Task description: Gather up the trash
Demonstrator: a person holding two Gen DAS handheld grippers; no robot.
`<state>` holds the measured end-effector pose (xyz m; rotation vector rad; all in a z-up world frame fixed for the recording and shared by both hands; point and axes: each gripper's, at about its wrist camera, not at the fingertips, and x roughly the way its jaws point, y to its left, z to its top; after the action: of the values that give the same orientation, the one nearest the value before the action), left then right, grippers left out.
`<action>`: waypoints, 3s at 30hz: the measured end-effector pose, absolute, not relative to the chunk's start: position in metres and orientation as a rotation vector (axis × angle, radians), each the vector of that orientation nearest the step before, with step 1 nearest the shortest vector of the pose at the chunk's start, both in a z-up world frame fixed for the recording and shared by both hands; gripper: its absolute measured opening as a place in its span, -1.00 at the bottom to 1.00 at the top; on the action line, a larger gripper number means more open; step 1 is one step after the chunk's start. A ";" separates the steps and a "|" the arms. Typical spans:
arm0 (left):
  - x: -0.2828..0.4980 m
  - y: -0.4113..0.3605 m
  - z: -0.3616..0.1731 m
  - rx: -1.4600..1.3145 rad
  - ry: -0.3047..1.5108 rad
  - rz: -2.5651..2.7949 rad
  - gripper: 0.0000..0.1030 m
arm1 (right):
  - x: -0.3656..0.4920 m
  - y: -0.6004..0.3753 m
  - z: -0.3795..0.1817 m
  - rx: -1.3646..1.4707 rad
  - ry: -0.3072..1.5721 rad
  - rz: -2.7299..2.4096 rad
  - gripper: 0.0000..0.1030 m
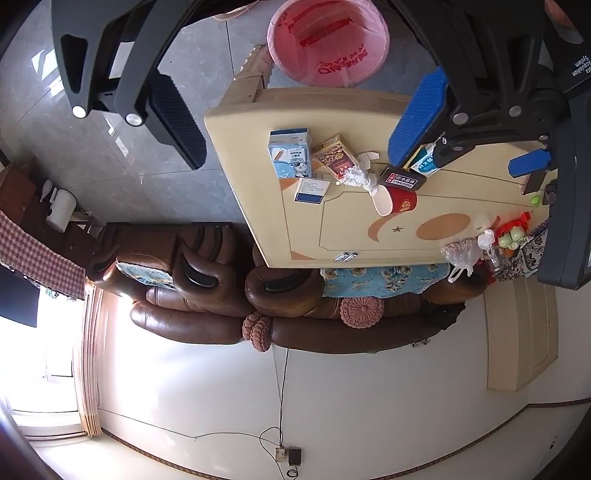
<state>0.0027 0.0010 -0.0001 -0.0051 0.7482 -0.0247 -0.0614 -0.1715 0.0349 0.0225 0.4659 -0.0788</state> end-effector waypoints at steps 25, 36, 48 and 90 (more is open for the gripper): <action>-0.004 -0.002 0.009 0.019 0.709 0.009 0.90 | -0.061 -0.171 0.044 0.021 0.475 -0.080 0.88; -0.005 -0.004 0.014 0.018 0.703 0.012 0.90 | -0.061 -0.170 0.045 0.022 0.473 -0.078 0.88; -0.003 -0.005 0.016 0.024 0.695 0.017 0.90 | -0.062 -0.166 0.047 0.024 0.472 -0.073 0.88; -0.006 0.004 0.023 0.020 0.709 -0.017 0.90 | -0.064 -0.159 0.053 0.038 0.471 -0.041 0.88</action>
<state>-0.0061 0.0041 0.0229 0.0203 0.7090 -0.0172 -0.0639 -0.1594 0.0529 0.0378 0.4705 -0.0414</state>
